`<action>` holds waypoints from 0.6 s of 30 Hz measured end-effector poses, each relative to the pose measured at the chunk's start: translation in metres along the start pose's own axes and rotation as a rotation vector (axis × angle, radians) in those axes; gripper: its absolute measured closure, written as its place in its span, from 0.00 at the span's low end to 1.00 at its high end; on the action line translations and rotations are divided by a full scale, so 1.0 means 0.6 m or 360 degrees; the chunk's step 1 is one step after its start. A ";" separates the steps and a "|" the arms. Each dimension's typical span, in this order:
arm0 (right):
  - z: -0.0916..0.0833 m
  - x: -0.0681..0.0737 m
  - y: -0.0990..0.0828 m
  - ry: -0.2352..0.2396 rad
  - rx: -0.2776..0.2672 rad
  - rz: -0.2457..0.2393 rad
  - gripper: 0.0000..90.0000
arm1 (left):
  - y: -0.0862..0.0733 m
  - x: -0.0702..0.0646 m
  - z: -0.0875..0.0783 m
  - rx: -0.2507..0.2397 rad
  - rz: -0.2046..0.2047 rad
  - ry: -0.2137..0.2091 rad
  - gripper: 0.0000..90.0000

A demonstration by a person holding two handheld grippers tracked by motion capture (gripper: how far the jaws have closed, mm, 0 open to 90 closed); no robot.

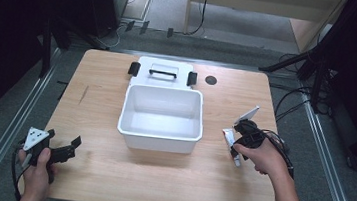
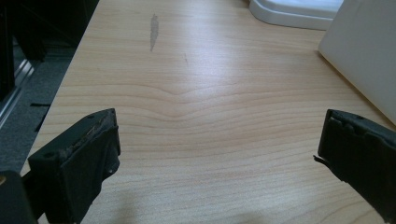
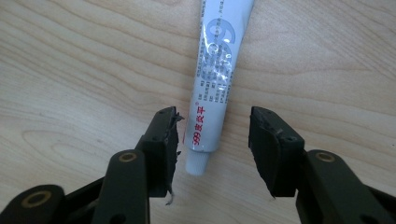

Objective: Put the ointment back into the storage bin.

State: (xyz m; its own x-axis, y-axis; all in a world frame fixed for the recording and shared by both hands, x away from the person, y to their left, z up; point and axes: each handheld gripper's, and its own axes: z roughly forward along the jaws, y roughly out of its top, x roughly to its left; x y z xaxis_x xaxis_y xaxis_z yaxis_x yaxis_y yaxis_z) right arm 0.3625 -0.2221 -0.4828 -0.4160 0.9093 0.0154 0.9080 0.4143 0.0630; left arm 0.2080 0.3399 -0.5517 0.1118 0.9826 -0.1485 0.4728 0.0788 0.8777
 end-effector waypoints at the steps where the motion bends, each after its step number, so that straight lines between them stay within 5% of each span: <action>1: 0.002 0.001 0.002 -0.0004 0.0009 0.0010 0.61 | 0.000 0.000 0.000 0.0000 0.0000 0.0000 0.00; 18: 0.031 0.013 0.025 -0.0071 0.0101 -0.0003 0.75 | 0.000 0.000 0.000 0.0000 0.0004 -0.0007 0.00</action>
State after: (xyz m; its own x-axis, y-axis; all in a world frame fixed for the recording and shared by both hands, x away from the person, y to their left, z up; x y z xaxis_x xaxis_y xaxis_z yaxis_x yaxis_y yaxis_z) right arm 0.3738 -0.2084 -0.5001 -0.4161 0.9088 -0.0295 0.9092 0.4163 -0.0004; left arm 0.2082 0.3398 -0.5518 0.1166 0.9820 -0.1484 0.4726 0.0765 0.8779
